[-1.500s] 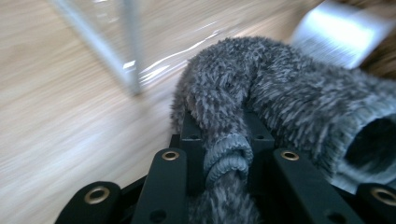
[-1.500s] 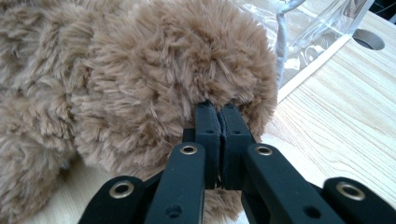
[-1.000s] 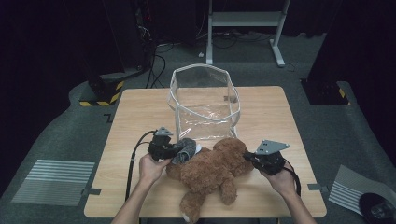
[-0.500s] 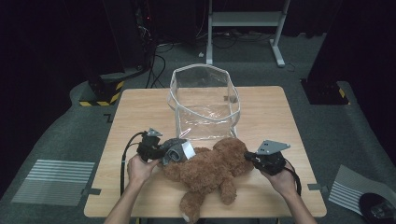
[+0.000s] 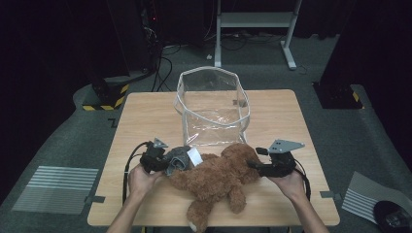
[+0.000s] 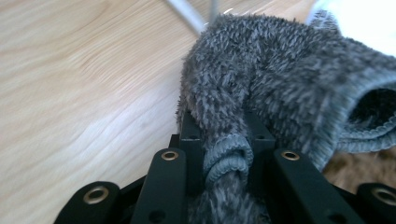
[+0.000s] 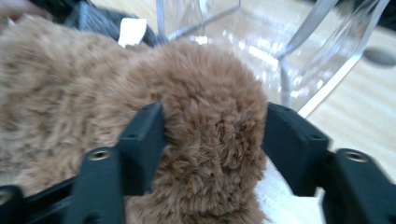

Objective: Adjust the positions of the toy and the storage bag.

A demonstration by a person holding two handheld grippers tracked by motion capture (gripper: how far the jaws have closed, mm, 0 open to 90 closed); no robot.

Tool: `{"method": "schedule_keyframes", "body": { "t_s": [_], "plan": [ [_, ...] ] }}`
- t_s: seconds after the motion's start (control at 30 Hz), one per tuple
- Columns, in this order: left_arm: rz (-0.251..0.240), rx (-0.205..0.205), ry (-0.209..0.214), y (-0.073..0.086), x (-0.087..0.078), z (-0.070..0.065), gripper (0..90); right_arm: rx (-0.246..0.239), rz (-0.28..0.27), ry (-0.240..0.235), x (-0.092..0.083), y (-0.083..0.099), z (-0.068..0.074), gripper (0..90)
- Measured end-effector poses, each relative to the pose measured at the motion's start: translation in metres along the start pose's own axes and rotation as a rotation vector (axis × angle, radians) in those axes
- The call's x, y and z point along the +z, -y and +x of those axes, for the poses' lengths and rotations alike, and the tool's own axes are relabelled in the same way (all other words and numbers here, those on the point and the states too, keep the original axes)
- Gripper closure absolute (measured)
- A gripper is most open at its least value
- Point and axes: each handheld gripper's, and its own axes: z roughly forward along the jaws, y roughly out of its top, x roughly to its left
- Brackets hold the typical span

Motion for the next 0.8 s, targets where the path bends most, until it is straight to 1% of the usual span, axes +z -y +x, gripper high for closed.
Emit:
{"method": "schedule_keyframes", "body": {
  "t_s": [0.07,0.13,0.17,0.2,0.27,0.3,0.37,0.4,0.47,0.5,0.57,0.63,0.67,0.7,0.73,0.8],
  "plan": [
    [-0.03,-0.03,0.024,0.008,-0.01,0.004,74.5,0.022,0.002,-0.018,0.004,0.001,-0.003,37.3],
    [-0.065,-0.056,0.051,0.015,-0.021,0.007,74.5,0.029,0.003,-0.042,0.004,0.001,-0.004,46.4],
    [-0.083,-0.07,0.064,0.019,-0.026,0.007,74.5,0.02,0.006,-0.053,0.004,0.001,-0.003,52.7],
    [-0.104,-0.076,0.079,0.023,-0.032,0.008,74.5,0.009,0.011,-0.057,0.005,0.001,-0.001,57.1],
    [-0.14,-0.079,0.111,0.029,-0.043,0.005,74.5,-0.008,0.028,-0.054,0.005,0.0,0.0,66.9],
    [-0.149,-0.075,0.123,0.031,-0.047,0.002,74.4,-0.011,0.036,-0.053,0.005,0.0,0.001,71.7],
    [-0.154,-0.06,0.146,0.036,-0.052,-0.004,74.4,-0.016,0.049,-0.046,0.005,0.0,0.0,81.1],
    [-0.143,-0.047,0.146,0.038,-0.052,-0.008,74.3,-0.022,0.052,-0.04,0.005,0.0,0.001,83.8],
    [-0.116,-0.022,0.136,0.041,-0.049,-0.015,74.3,-0.032,0.057,-0.028,0.004,0.0,0.002,86.9],
    [-0.094,-0.009,0.118,0.042,-0.046,-0.017,74.3,-0.038,0.056,-0.02,0.004,0.0,0.003,87.6],
    [-0.04,0.028,0.052,0.044,-0.039,-0.02,74.3,-0.052,0.058,-0.007,0.003,0.0,0.004,88.2],
    [0.011,0.05,-0.015,0.046,-0.032,-0.016,74.4,-0.058,0.056,0.002,0.001,0.0,0.005,88.7],
    [0.031,0.052,-0.041,0.048,-0.029,-0.013,74.4,-0.062,0.054,0.007,0.0,0.0,0.006,88.9],
    [0.042,0.039,-0.059,0.049,-0.027,-0.009,74.5,-0.066,0.052,0.011,-0.001,0.001,0.006,89.1],
    [0.045,0.026,-0.072,0.05,-0.026,-0.004,74.5,-0.067,0.05,0.016,-0.003,0.001,0.007,89.2],
    [0.031,-0.004,-0.095,0.051,-0.028,0.004,74.4,-0.069,0.038,0.028,-0.007,0.002,0.008,89.4]
  ]
}}
